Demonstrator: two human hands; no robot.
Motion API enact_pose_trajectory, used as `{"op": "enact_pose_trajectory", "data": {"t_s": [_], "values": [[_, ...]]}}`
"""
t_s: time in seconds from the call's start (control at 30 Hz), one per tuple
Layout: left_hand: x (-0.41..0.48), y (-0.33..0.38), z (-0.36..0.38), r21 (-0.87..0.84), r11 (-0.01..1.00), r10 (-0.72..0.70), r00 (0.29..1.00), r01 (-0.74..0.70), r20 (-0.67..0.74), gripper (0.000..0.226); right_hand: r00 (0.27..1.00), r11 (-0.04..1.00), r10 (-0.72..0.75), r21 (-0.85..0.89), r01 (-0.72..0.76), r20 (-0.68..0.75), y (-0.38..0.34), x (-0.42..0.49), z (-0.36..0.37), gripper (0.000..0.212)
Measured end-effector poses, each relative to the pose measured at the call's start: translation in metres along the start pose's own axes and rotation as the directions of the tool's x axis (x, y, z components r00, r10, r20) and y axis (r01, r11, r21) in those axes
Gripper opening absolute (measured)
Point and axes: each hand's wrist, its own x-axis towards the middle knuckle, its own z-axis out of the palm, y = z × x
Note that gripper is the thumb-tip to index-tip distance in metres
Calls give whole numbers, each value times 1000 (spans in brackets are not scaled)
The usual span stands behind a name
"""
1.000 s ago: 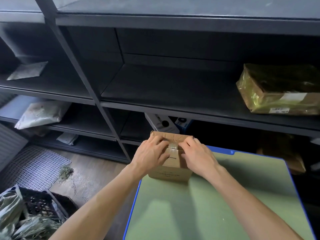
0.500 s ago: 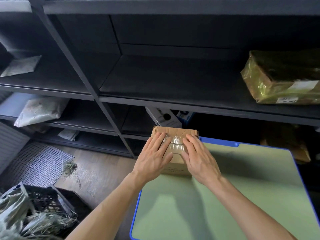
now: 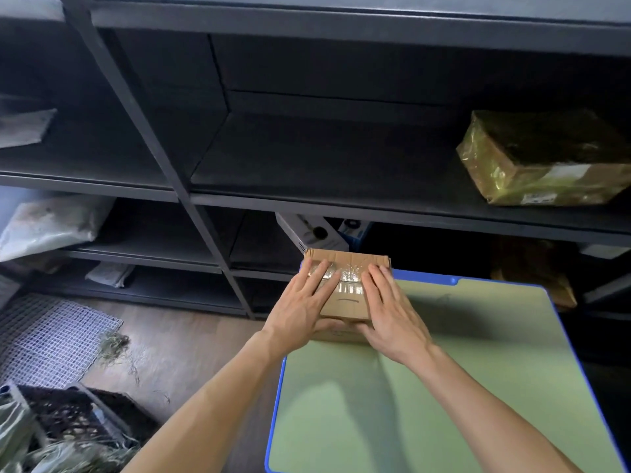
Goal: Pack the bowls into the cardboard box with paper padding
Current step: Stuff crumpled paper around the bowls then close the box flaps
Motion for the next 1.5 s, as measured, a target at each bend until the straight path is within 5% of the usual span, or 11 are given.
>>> {"op": "enact_pose_trajectory", "data": {"t_s": [0.17, 0.33, 0.53, 0.73, 0.97, 1.33, 1.5], "values": [[3, -1, -15, -241, 962, -107, 990, 128, 96, 102, 989, 982, 146, 120, -147, 23, -3, 1, -5, 106], [36, -16, -30, -16, 999, -34, 953, 41, 300, 133, 985, 989, 112, 84, -124, 134, 2, 17, -22, 120], [61, -13, -37, 66, 997, -2, 898, -30, 440, 143, 977, 998, 65, -10, -64, 201, 7, 34, -28, 129], [62, -10, -33, 55, 998, 8, 912, -34, 410, 145, 957, 999, -9, -44, 23, 288, 13, 48, -33, 133], [46, -14, -28, -67, 997, 37, 981, -25, 191, 128, 976, 993, -116, 53, 108, 184, 14, 48, -42, 119], [-13, -48, -17, -475, 868, -157, 987, 147, 19, 128, 920, 863, -331, -327, 385, 209, -56, 84, -71, 99], [-11, -51, -31, -372, 925, -97, 995, 82, -21, 122, 934, 896, -312, -273, 351, 175, -51, 80, -69, 103]]}}
